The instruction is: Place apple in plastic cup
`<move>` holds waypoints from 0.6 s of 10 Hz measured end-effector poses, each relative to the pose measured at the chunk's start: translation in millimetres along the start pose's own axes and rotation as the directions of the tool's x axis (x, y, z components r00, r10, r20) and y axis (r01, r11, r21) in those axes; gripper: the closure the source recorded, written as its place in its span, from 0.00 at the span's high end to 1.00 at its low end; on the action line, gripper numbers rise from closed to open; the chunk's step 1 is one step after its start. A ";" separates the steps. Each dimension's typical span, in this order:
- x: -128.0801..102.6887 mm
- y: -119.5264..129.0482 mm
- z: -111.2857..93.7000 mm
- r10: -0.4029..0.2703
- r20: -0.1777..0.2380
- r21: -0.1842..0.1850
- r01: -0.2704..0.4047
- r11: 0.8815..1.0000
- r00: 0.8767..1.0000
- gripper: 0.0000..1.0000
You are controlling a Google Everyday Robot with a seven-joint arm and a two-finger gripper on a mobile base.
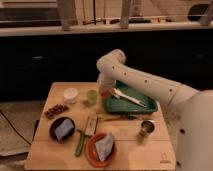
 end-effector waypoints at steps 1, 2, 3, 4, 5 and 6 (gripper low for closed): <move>1.6 -7.4 0.2 -0.016 0.008 -0.003 0.016 1.000 1.000 0.00; 4.2 -15.2 -0.3 -0.033 0.015 -0.008 0.033 0.999 0.999 0.00; 5.7 -20.0 -0.7 -0.043 0.022 -0.014 0.044 0.999 0.999 0.00; 7.3 -26.0 -1.1 -0.055 0.028 -0.020 0.055 0.998 0.998 0.00; 8.0 -29.6 -1.3 -0.061 0.037 -0.030 0.062 0.998 0.997 0.00; 9.2 -36.4 -1.7 -0.065 0.050 -0.044 0.068 0.997 0.997 0.00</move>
